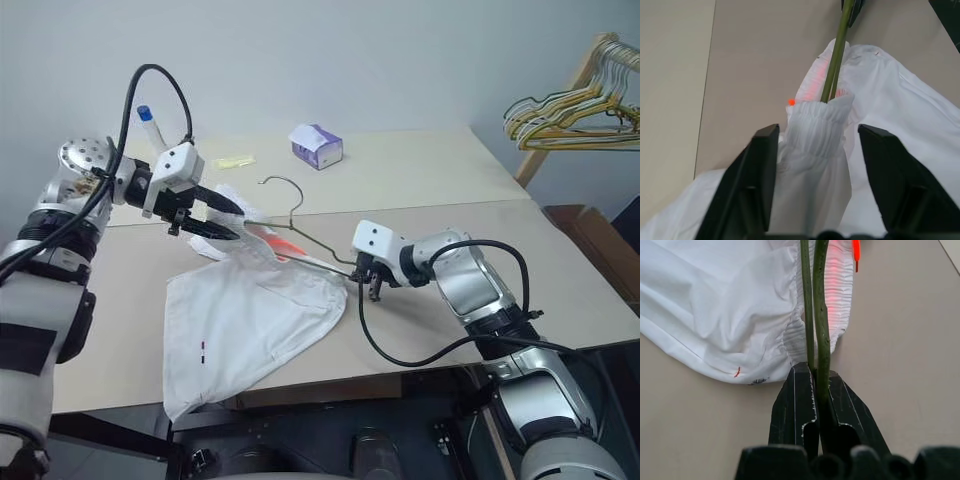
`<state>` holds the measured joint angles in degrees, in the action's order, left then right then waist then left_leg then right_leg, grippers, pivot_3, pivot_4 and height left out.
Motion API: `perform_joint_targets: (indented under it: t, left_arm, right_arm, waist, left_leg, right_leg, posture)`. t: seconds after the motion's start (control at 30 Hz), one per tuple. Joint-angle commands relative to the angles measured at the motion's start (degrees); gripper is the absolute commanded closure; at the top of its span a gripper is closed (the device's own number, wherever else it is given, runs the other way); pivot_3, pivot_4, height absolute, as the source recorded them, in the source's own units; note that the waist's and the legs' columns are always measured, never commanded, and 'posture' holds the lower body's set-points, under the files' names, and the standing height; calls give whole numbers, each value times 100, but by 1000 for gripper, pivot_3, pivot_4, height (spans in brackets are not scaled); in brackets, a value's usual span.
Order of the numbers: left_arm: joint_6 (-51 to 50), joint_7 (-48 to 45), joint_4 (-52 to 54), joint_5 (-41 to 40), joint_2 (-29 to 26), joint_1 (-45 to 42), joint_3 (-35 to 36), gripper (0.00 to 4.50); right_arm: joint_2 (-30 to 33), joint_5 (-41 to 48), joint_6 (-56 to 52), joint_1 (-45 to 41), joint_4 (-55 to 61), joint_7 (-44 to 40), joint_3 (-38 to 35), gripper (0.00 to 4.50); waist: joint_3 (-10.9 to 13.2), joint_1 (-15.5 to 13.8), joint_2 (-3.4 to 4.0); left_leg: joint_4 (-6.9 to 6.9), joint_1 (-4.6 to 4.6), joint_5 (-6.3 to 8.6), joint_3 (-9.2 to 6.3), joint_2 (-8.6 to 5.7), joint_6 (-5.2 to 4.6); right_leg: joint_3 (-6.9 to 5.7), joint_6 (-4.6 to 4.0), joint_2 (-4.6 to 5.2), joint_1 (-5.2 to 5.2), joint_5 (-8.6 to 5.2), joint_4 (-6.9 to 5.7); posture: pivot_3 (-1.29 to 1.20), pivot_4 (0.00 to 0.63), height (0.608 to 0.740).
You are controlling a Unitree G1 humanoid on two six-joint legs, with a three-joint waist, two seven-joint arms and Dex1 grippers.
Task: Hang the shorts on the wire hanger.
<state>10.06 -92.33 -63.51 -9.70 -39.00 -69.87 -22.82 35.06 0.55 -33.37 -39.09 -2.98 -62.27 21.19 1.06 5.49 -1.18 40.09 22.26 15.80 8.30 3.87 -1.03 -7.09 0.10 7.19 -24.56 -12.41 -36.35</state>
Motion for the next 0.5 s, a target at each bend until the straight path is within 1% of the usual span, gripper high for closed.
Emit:
perform_joint_targets:
  t: [0.03,0.13,0.17,0.33,0.43,0.5]
  left_arm:
    - [119,-17,-144,102,52,-252,105,3229]
    - [177,-17,-212,167,81,-259,121,4232]
    - [202,-17,-236,197,92,-261,145,4467]
    - [367,-15,-400,451,161,-308,387,4491]
    - [466,83,-438,547,199,-339,591,4491]
    - [567,49,-441,593,191,-370,723,4491]
  right_arm:
    - [-7,64,-40,-176,337,-11,-99,4500]
    - [-20,148,-185,-216,404,-41,-150,4500]
    - [-21,179,-208,-225,420,-62,-164,4500]
    - [15,90,69,-163,567,17,-158,4500]
    - [46,-175,840,-22,575,335,-152,4500]
    - [-11,-298,1229,-39,349,577,-199,4500]
  waist:
    - [0,5,0]
    - [0,11,0]
    - [0,11,0]
    - [0,12,0]
    - [0,13,0]
    - [0,14,-1]
  left_leg:
    - [1,0,0,0,0,0]
    - [1,1,1,-2,0,-2]
    - [1,2,1,-2,0,-2]
    - [4,2,4,-1,0,-8]
    - [6,3,4,-1,0,-7]
    - [7,3,4,0,0,-7]
  right_leg:
    - [0,0,0,0,0,-1]
    - [0,0,0,-2,0,-1]
    - [1,0,0,-2,0,-1]
    - [0,0,1,-2,0,-2]
    - [0,0,1,-2,0,-2]
    - [0,1,1,-2,0,-3]
  posture:
    - [-101,0,740]
    - [-105,0,740]
    - [-106,0,740]
    - [-109,0,740]
    - [-110,0,740]
    - [-107,0,740]
